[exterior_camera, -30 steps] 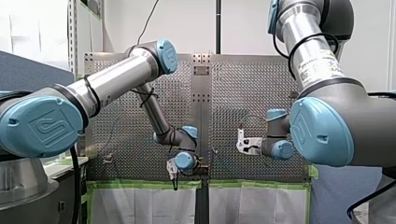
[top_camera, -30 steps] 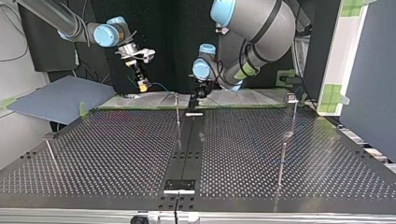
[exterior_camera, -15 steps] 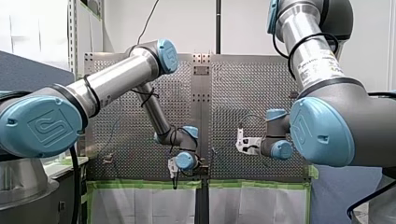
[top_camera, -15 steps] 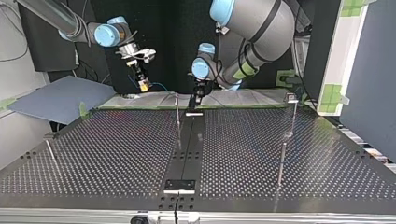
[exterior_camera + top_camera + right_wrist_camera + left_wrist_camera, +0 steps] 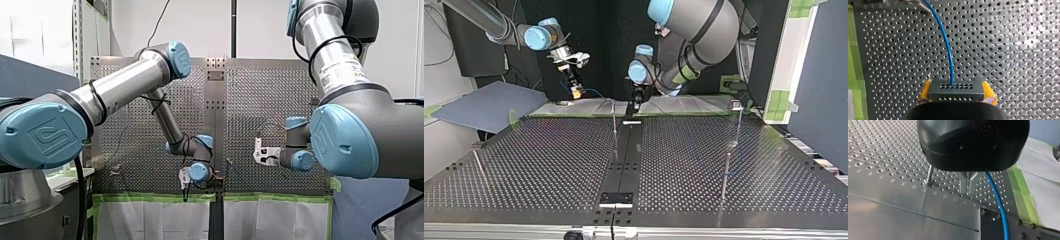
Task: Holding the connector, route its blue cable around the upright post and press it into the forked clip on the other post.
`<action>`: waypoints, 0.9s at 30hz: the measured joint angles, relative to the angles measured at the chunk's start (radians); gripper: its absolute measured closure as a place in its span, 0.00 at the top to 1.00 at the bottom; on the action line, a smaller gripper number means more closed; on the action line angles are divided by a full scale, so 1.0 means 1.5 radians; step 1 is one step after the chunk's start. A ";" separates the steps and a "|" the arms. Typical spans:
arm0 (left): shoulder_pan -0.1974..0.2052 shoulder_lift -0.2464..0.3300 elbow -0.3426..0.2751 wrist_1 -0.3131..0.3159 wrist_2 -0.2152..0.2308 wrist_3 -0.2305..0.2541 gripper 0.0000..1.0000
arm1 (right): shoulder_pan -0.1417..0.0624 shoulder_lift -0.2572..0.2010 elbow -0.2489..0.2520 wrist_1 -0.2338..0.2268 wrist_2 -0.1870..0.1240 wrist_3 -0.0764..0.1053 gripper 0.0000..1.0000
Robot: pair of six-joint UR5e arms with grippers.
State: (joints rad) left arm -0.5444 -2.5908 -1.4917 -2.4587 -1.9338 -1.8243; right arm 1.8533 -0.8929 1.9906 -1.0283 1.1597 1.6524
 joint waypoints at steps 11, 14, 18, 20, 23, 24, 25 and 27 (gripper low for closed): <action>-0.018 0.036 -0.053 0.061 -0.023 -0.009 0.00 | -0.017 0.000 -0.003 -0.006 0.018 0.015 0.00; -0.027 0.037 -0.057 0.071 -0.025 -0.007 0.00 | -0.023 0.000 -0.006 -0.008 0.018 0.019 0.00; -0.035 0.037 -0.058 0.075 -0.024 -0.007 0.00 | -0.028 0.000 -0.007 -0.008 0.018 0.022 0.00; -0.038 0.037 -0.058 0.075 -0.024 -0.007 0.00 | -0.029 0.000 -0.007 -0.008 0.018 0.023 0.00; -0.041 0.037 -0.058 0.075 -0.024 -0.007 0.00 | -0.030 0.001 -0.007 -0.007 0.018 0.024 0.00; -0.043 0.037 -0.058 0.075 -0.025 -0.007 0.00 | -0.030 0.001 -0.007 -0.006 0.018 0.024 0.00; -0.044 0.037 -0.058 0.075 -0.025 -0.007 0.00 | -0.030 0.001 -0.006 -0.004 0.018 0.023 0.00; -0.046 0.037 -0.058 0.075 -0.025 -0.008 0.00 | -0.030 0.001 -0.006 -0.001 0.018 0.022 0.00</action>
State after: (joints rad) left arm -0.6133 -2.5349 -1.5793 -2.3456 -1.9715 -1.8362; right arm 1.8082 -0.8920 1.9810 -1.0296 1.1874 1.6857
